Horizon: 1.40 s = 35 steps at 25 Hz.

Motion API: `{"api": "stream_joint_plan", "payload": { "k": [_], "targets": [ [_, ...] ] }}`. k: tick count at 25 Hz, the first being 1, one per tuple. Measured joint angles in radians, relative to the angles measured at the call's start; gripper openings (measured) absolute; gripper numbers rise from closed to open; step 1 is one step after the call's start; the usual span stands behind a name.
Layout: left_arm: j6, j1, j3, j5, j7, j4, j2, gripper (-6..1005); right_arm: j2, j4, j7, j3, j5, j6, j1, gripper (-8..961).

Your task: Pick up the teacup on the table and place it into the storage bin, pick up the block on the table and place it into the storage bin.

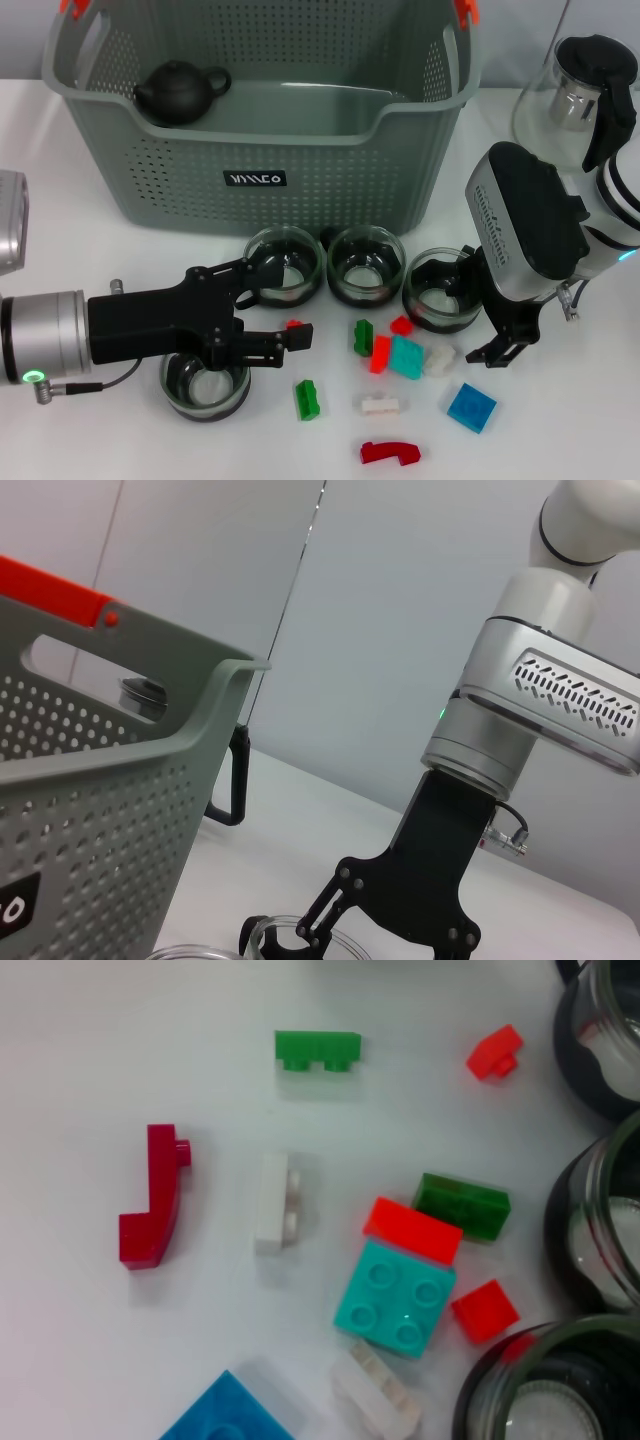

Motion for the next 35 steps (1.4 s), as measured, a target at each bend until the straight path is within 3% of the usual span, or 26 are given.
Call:
{"api": "stream_joint_plan", "payload": {
  "k": [7, 17, 31, 35],
  "targets": [
    [0.000, 0.002, 0.000, 0.000, 0.002, 0.000, 0.000, 942, 0.000, 0.000, 0.027, -0.005, -0.002, 0.004, 0.004, 825],
    [0.000, 0.005, 0.000, 0.000, 0.003, 0.000, 0.000, 941, -0.001, 0.022, 0.030, -0.008, -0.002, -0.003, 0.013, 384],
    [0.000, 0.005, 0.000, 0.000, 0.002, 0.002, 0.002, 940, -0.004, 0.013, 0.040, 0.010, -0.002, -0.046, 0.010, 56],
    [0.008, 0.005, -0.005, 0.000, 0.002, 0.005, 0.004, 940, -0.008, -0.043, 0.064, 0.044, -0.006, -0.117, 0.000, 57]
  ]
}}
